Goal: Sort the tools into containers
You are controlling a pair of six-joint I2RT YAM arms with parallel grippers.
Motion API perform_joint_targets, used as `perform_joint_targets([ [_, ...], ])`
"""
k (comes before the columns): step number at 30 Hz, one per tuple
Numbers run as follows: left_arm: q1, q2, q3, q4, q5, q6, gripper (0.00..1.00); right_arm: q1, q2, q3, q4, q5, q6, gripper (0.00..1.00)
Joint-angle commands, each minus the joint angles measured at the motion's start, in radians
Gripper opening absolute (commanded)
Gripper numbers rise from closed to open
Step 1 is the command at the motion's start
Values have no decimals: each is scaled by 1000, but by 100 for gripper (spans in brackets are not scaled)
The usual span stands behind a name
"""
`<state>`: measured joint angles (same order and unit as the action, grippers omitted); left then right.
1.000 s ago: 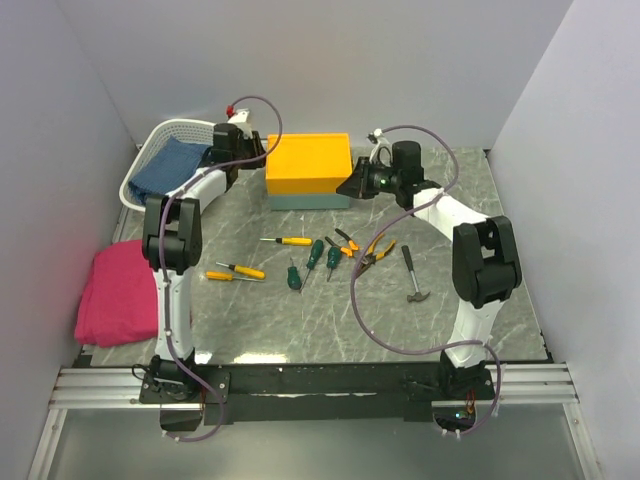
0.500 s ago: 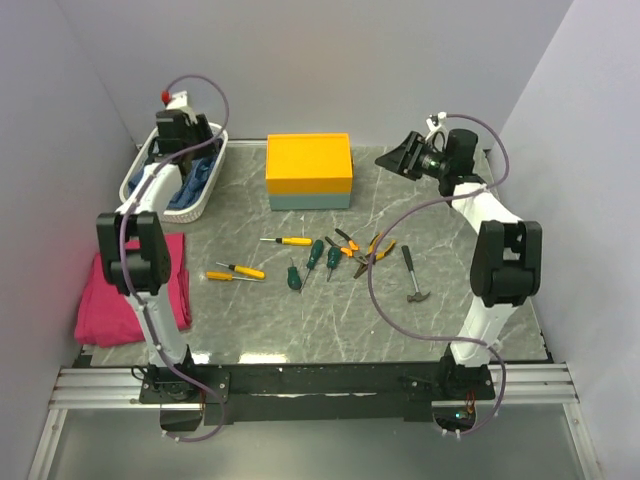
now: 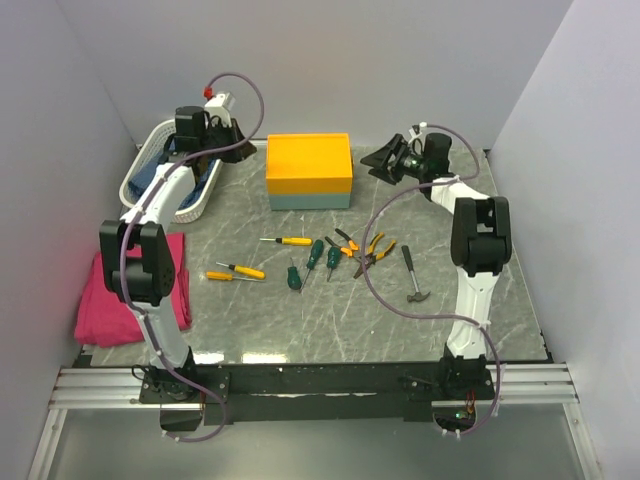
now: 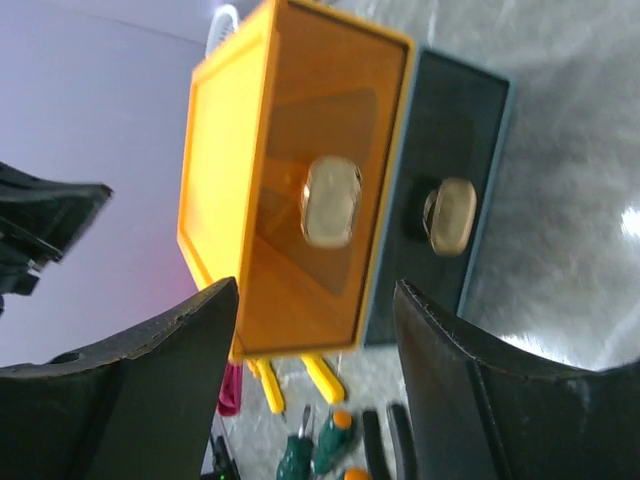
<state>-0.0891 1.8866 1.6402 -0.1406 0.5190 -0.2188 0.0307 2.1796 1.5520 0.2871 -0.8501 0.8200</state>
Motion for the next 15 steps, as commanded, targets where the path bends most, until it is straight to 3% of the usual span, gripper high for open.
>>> perform_joint_targets([
  [1,-26,28,-11,25,81,16,1,31,52,97,96,-1,50,70],
  [15,-153,66,-6,-31,-20,148,1,84,200,252,112,13,122,63],
])
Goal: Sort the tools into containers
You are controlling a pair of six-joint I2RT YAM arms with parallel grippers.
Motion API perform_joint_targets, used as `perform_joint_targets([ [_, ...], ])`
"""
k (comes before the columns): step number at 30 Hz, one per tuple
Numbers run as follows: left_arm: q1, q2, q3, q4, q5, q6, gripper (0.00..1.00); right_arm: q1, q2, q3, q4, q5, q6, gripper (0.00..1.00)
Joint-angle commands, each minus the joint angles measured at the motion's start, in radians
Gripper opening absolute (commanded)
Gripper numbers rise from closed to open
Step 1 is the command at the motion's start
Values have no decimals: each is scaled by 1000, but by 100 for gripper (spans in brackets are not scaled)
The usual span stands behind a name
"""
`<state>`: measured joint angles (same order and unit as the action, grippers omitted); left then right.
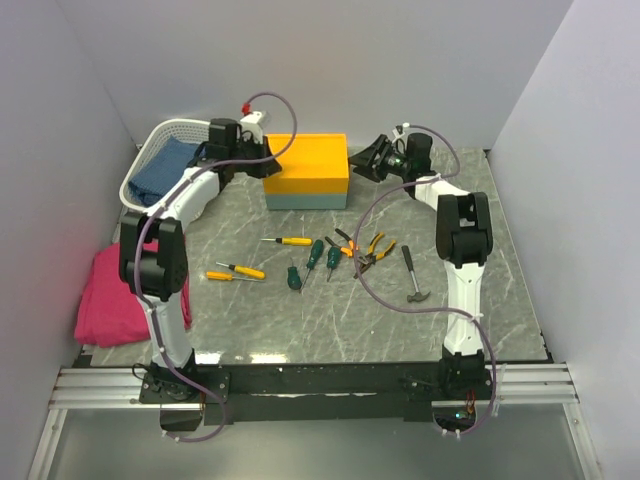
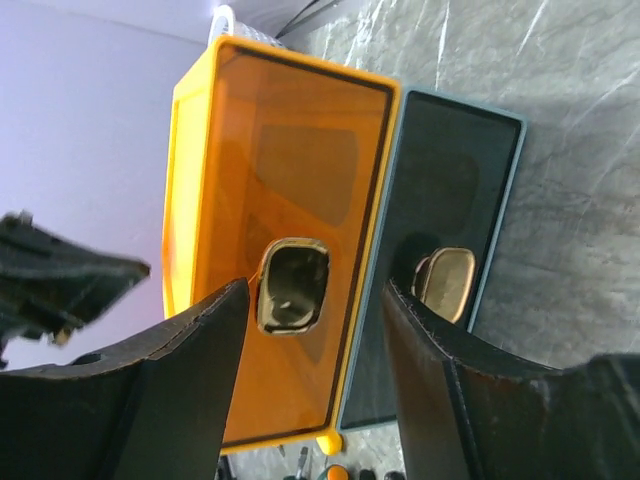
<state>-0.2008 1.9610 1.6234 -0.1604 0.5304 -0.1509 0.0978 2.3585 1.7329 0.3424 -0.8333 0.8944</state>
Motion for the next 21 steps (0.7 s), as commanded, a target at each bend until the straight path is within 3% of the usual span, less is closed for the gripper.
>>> perform_joint_targets([
  [1,-49,-5,16,-25,-39,91,1,16,31,77,63,-6,54,62],
  [7,-80,33,73,-73,-99,125,1,14,84,119,131,-44,106,56],
  [11,-81,49,101,-102,-127,177,1,13,96,117,144,-61,118,41],
  [16,-81,50,107,-102,-164,192,1,10,87,96,122,-66,115,36],
  [21,-81,44,81,-103,-176,201,1,2,74,79,96,-50,88,21],
])
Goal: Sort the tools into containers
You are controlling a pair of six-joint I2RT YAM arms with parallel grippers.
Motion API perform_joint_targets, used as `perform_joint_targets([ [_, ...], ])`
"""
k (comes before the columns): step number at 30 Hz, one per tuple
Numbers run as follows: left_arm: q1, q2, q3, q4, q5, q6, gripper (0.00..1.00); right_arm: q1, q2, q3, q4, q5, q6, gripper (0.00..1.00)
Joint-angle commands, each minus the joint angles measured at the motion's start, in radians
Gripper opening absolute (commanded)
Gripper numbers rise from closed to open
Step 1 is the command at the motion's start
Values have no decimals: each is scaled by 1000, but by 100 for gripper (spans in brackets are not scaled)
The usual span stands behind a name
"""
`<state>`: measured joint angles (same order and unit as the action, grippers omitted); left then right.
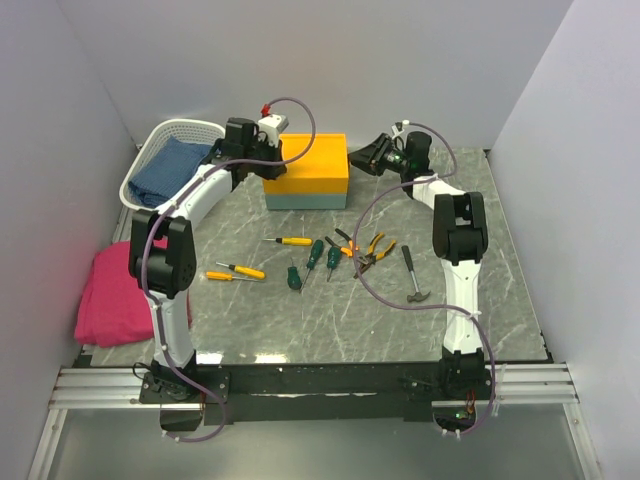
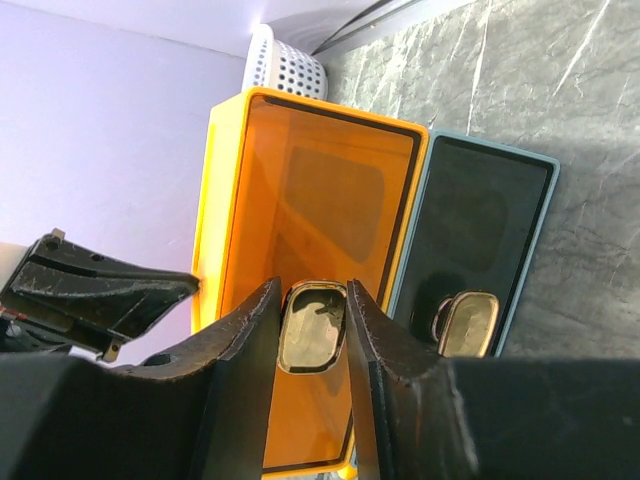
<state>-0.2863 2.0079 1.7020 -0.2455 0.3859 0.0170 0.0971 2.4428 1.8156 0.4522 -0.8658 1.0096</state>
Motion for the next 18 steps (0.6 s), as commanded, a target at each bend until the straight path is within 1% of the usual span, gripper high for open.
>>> perform_joint_targets([
  [1,6,-6,-1,-20,-32,37,1,-2,-21,-16,-21,-19,-37,20],
  [3,9,-9,-10,-18,-32,35,1,-13,-39,-30,-44,-15,-74,17],
  [7,19,-14,-22,-5,-33,29,1,-74,-100,-78,-99,-12,-123,16],
  [10,30,-15,-34,5,-30,29,1,-92,-128,-102,-131,-12,-157,15],
  [11,35,-17,-38,12,-28,26,1,-135,-136,-110,-135,-13,-170,14],
  [18,36,-14,-42,34,-2,3,1,-188,-209,-191,-150,-3,-210,14],
])
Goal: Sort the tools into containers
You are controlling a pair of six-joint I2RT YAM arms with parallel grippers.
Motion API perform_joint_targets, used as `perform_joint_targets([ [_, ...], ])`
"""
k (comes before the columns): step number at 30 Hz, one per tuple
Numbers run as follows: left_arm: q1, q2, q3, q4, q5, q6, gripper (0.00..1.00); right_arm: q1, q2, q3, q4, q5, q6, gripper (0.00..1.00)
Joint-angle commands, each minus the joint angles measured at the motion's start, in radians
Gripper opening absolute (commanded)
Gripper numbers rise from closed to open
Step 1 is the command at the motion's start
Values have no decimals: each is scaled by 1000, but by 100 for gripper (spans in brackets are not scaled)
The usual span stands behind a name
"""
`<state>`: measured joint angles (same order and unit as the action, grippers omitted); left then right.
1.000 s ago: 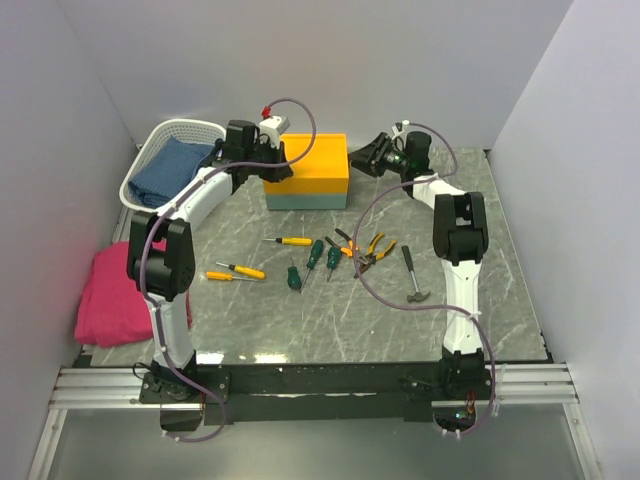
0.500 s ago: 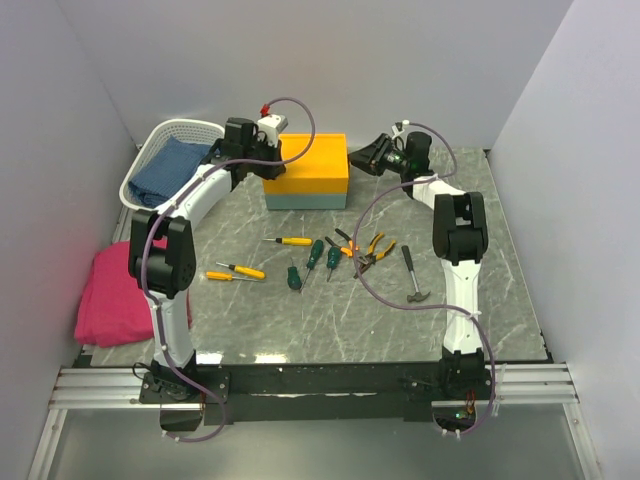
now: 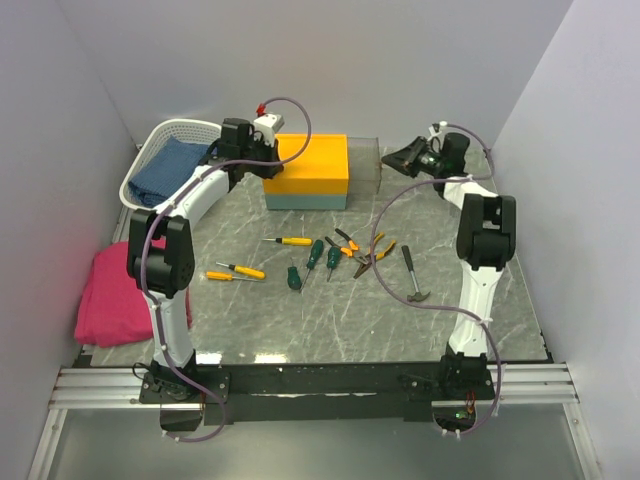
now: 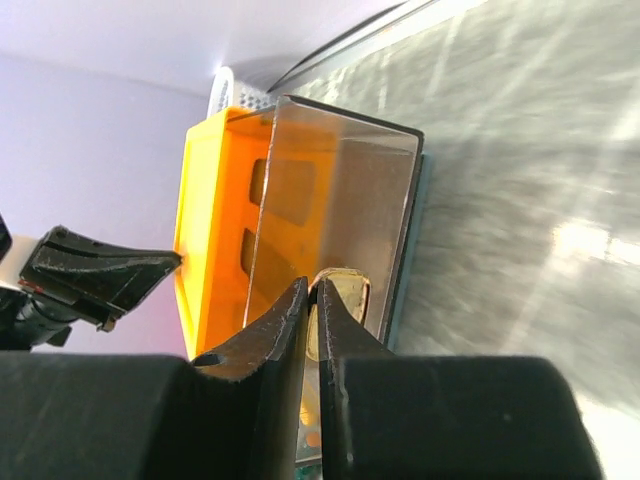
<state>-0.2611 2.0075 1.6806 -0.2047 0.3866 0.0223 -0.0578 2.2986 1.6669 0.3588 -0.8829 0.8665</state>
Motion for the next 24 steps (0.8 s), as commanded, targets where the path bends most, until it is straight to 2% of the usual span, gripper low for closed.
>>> perform_joint_targets([
  [1,13,-12,-21,-2,0,-5,1,-36,-70,-55,-63,15,-70,14],
  [13,22,-1,5,36,17,-16,1,-83,-137,-64,-101,32,-145,12],
  [15,22,-4,14,44,20,-58,1,-89,-163,-59,-96,33,-159,12],
  [19,22,-35,69,76,43,-114,4,-99,-237,-55,-104,53,-228,32],
  [20,22,-44,79,83,49,-123,7,-99,-267,-59,-100,50,-234,37],
  [21,22,-50,88,88,49,-133,18,-97,-280,-64,-87,41,-236,41],
  [23,22,-79,113,90,43,-160,30,-91,-318,-52,-102,16,-283,43],
  [24,22,-90,116,90,38,-169,41,-86,-335,-46,-168,-8,-328,46],
])
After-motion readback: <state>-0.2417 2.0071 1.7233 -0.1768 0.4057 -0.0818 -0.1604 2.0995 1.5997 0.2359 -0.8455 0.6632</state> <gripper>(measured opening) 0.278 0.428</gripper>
